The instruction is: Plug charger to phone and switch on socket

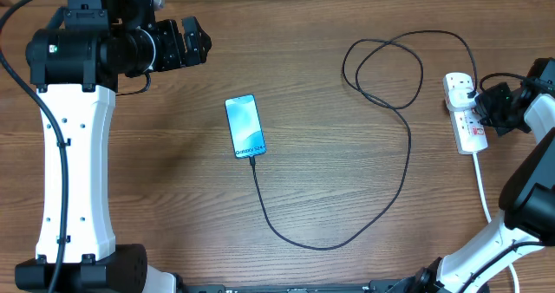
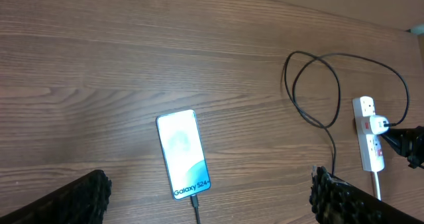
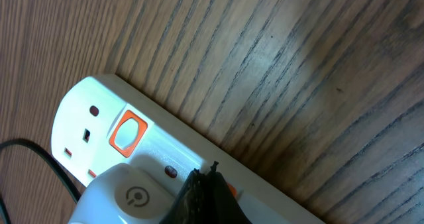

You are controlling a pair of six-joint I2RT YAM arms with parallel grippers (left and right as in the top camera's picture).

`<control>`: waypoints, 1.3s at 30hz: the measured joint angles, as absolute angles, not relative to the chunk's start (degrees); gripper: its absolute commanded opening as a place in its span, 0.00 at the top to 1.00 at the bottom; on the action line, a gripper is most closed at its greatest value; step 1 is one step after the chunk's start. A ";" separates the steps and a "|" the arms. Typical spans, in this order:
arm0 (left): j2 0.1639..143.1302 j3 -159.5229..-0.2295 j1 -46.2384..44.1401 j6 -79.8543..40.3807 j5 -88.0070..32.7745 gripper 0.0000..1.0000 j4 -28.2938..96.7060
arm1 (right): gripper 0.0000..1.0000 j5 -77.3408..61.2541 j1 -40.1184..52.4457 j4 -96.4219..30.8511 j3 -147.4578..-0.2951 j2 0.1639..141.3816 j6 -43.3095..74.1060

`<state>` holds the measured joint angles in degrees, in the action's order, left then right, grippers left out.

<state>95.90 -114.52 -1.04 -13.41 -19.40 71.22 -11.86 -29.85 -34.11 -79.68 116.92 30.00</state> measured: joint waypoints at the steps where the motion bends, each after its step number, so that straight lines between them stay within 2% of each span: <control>1: 95.90 -114.52 -1.04 -13.41 -19.40 0.00 71.22 | 0.96 -11.88 -29.85 -34.30 -79.72 116.92 30.02; 39: 95.90 -114.52 -1.04 -13.41 -19.40 0.00 71.22 | 0.96 -6.83 -27.03 -37.15 -80.68 116.84 30.02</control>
